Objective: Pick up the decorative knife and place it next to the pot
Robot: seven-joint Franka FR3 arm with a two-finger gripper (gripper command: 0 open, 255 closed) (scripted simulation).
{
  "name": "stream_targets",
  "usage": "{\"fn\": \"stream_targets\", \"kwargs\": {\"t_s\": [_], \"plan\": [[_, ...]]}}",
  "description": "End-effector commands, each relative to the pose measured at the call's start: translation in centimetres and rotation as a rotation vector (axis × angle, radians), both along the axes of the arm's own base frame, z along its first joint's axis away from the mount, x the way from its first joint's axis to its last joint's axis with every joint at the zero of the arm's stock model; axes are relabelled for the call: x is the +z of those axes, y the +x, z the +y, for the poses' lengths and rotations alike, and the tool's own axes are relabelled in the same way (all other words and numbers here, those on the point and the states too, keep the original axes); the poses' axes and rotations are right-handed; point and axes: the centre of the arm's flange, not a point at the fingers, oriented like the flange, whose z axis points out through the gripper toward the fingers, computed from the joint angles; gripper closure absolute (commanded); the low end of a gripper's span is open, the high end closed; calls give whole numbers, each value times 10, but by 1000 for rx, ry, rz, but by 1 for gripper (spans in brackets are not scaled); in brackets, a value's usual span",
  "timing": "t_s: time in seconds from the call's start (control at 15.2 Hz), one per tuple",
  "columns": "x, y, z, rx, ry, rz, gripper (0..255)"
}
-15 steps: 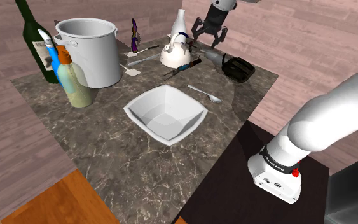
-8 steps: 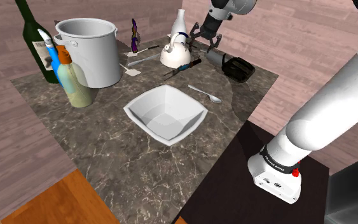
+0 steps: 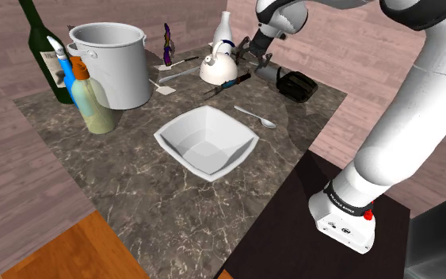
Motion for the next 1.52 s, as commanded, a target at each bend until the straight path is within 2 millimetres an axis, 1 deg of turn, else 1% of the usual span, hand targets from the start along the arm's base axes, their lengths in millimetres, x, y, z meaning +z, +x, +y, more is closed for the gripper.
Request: {"fn": "stream_targets", "kwargs": {"t_s": [0.0, 0.26, 0.33, 0.73, 0.79, 1.32, 1.39, 1.45], "plan": [[-15, 4, -22, -78, 21, -9, 0], [-48, 9, -62, -229, 63, -25, 0], [-48, 9, -62, -230, 64, -25, 0], [-78, 19, -59, -230, 64, -25, 0], [-86, 22, -58, -230, 64, -25, 0], [-86, 22, -58, -230, 64, -25, 0], [-86, 22, -58, -230, 64, -25, 255], [-86, 22, -58, -230, 64, -25, 255]]}}
